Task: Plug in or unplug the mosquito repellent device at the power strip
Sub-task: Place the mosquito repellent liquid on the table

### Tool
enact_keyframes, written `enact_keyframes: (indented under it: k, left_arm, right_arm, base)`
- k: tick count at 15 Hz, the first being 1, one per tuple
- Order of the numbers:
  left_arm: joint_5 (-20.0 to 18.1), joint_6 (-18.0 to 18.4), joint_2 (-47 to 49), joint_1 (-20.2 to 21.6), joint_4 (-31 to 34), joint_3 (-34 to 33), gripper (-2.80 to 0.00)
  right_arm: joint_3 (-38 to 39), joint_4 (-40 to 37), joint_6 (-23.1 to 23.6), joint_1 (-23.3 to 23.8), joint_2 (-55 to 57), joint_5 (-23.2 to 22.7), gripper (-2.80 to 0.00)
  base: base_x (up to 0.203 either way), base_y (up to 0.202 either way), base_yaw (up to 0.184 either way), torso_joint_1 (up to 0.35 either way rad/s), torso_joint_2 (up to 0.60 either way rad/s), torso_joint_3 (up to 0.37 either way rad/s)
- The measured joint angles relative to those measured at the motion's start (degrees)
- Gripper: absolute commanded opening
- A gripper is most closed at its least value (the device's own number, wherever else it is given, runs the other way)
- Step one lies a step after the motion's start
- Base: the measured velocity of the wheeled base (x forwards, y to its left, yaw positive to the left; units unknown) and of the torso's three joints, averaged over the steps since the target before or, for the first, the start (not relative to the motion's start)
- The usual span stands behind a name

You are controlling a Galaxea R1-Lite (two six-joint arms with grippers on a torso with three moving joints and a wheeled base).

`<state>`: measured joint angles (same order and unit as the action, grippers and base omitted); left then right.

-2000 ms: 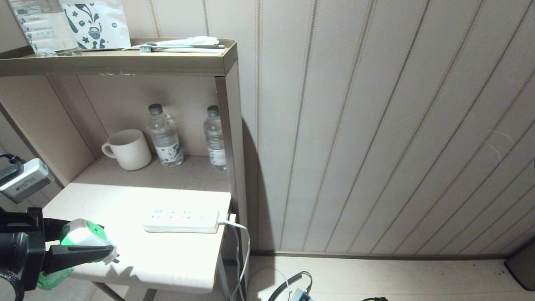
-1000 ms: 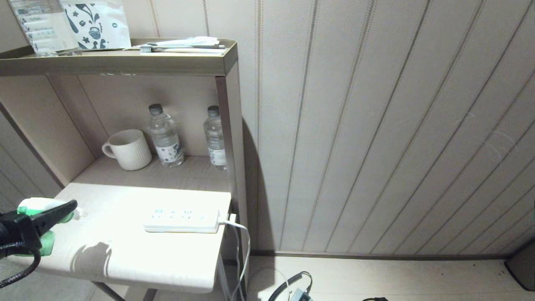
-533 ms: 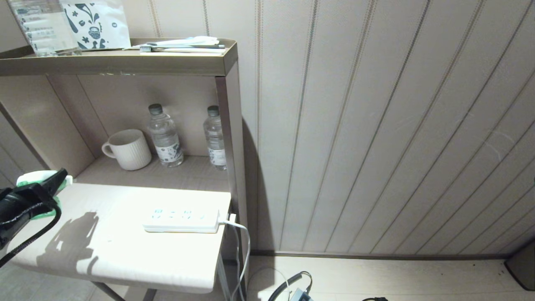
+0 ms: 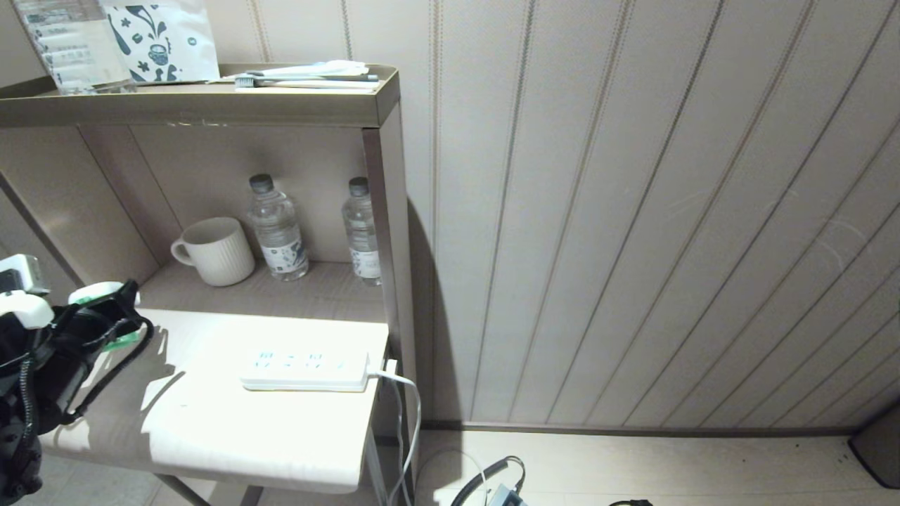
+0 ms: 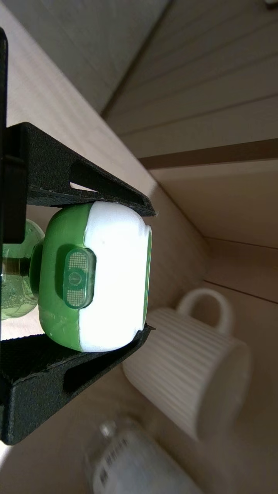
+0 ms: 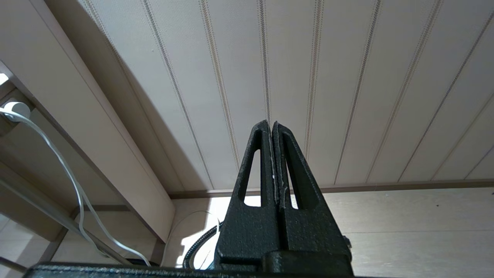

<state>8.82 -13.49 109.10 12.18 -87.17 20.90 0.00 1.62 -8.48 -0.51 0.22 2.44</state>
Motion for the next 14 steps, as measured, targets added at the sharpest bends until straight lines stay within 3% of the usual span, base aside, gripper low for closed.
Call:
enact_keyframes:
  k: [4,12,13,14]
  left_arm:
    - [1.3,1.5,5.2,-2.8,0.0,0.5,-2.8]
    - [1.4,3.4,7.3,-3.5,-0.3,0.8,-2.8]
    - [1.4,3.4,7.3,-3.6,-0.2,0.8,-1.18]
    - [1.4,3.5,7.3,-3.6,-0.1,1.1,0.0]
  right_arm:
    - [0.0,0.0,0.0,0.0,0.0,0.0,-2.8]
    - [0.0,0.0,0.0,0.0,0.0,0.0,-2.8]
    - [0.0,0.0,0.0,0.0,0.0,0.0,-2.8]
    - [0.0,0.0,0.0,0.0,0.0,0.0,-2.8]
  base:
    - [0.0,0.0,0.0,0.0,0.0,0.0]
    - [0.0,0.0,0.0,0.0,0.0,0.0]
    - [0.0,0.0,0.0,0.0,0.0,0.0]
    - [0.0,0.0,0.0,0.0,0.0,0.0]
